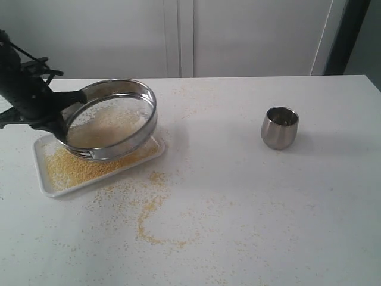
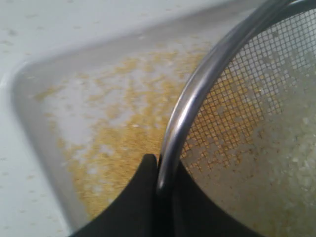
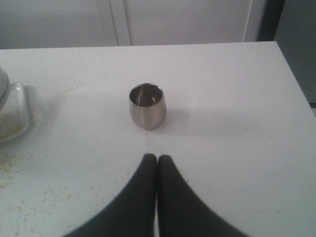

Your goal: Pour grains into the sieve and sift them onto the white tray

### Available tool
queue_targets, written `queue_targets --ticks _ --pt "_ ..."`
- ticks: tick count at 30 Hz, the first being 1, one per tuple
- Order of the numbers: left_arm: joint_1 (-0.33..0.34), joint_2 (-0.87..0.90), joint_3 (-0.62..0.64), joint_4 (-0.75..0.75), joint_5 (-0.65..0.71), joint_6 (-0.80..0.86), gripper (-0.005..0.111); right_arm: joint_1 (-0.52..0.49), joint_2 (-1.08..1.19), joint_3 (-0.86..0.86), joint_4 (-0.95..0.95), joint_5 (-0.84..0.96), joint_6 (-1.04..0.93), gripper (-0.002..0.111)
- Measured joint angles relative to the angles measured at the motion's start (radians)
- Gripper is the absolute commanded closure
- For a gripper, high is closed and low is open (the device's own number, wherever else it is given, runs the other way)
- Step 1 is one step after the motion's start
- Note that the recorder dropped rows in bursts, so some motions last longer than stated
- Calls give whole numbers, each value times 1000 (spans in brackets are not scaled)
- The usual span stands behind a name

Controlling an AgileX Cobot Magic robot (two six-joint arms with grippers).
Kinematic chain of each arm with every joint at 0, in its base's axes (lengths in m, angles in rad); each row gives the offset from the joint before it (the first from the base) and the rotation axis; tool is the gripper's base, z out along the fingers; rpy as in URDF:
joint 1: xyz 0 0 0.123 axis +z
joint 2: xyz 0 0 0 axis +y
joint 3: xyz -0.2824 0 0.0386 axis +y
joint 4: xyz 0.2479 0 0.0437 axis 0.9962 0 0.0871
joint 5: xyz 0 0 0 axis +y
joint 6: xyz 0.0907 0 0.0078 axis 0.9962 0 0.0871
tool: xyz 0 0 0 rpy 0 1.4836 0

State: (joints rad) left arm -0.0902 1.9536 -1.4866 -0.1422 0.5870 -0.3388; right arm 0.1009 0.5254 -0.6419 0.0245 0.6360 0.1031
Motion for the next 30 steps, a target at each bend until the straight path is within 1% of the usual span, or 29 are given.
queue_targets --ticks 2,4,7,8,10,11,12,13,14,15,16,18,20,22,24,25,27,28,30 --pt "23 2 0 34 15 -49 107 0 0 0 0 0 0 108" --pt "26 7 -6 43 41 -40 107 0 0 0 0 0 0 108" --pt "-10 7 -18 97 55 25 107 0 0 0 0 0 0 108" --pt "-28 7 -20 150 55 -8 107 0 0 0 0 0 0 108" --pt "-38 14 -34 222 79 -118 107 0 0 0 0 0 0 108" --pt "-38 21 -50 224 97 -155 107 0 0 0 0 0 0 108" --pt "-36 25 -61 207 109 -145 107 0 0 0 0 0 0 108" --pt "-36 31 -71 184 113 -103 107 0 0 0 0 0 0 108" --pt "-38 32 -86 156 114 -28 107 0 0 0 0 0 0 108" --pt "-46 34 -96 142 114 -2 107 0 0 0 0 0 0 108" --pt "-54 34 -105 142 114 -4 107 0 0 0 0 0 0 108" --pt "-59 34 -120 142 114 -62 107 0 0 0 0 0 0 108" --pt "-37 36 -126 142 128 -103 107 0 0 0 0 0 0 108" --pt "8 40 -126 129 151 -127 107 0 0 0 0 0 0 108" --pt "31 43 -117 61 159 -88 107 0 0 0 0 0 0 108" --pt "33 45 -115 18 154 -25 107 0 0 0 0 0 0 108" --pt "1 47 -115 -35 142 58 107 0 0 0 0 0 0 108" --pt "-22 47 -115 -46 140 61 107 0 0 0 0 0 0 108" --pt "-39 47 -115 -38 146 17 107 0 0 0 0 0 0 108"
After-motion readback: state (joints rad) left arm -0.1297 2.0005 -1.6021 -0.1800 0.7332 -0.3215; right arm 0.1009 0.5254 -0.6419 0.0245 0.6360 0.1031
